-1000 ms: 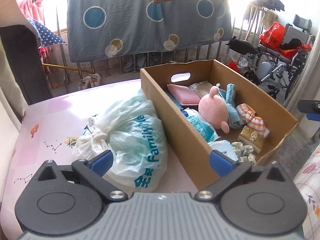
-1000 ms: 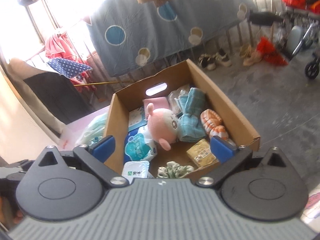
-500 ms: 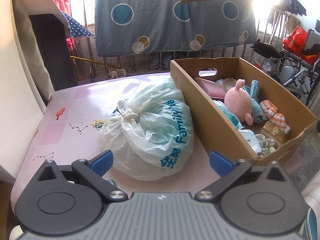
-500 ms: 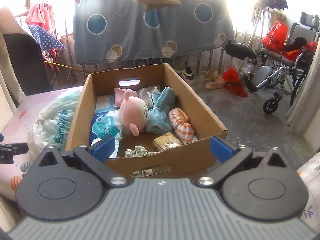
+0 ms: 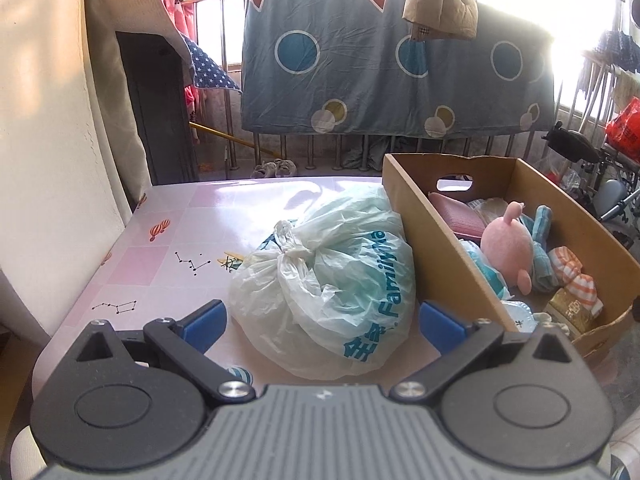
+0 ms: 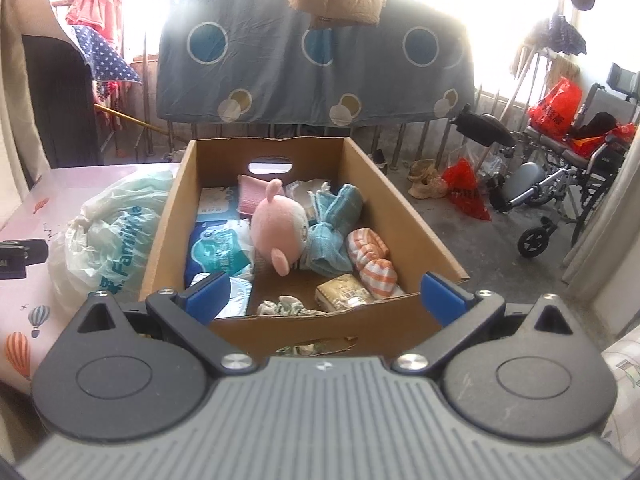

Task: Organize soft objects

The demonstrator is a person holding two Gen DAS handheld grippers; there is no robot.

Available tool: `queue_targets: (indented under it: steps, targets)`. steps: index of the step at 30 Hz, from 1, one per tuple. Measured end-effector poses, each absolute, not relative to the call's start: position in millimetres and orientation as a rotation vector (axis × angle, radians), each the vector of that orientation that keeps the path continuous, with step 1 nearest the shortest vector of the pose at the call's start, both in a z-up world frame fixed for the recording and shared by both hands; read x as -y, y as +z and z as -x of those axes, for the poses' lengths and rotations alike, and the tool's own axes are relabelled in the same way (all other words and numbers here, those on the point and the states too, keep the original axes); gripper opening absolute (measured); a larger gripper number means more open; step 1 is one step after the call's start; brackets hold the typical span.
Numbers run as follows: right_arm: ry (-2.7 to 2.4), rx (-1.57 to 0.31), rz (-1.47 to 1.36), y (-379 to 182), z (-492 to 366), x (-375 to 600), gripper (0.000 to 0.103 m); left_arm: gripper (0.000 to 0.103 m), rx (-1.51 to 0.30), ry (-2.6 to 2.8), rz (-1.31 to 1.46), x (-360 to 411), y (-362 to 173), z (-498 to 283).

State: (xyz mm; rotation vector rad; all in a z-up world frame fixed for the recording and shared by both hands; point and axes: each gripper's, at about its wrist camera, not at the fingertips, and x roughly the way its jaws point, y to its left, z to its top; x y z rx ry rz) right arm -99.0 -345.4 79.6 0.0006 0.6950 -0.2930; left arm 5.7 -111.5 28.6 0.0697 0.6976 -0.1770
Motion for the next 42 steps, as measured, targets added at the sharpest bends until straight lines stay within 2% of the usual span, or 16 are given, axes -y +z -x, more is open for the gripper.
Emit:
queue_targets:
  steps: [18, 42]
  targets:
    - [-0.137, -0.802, -0.216, 60, 83, 349, 0.102, 0.103, -0.841, -0.154, -0.079, 123, 15, -3]
    - [-0.132, -0.836, -0.192, 47, 66, 341, 0.102, 0.103, -0.859, -0.15, -0.086, 123, 15, -9]
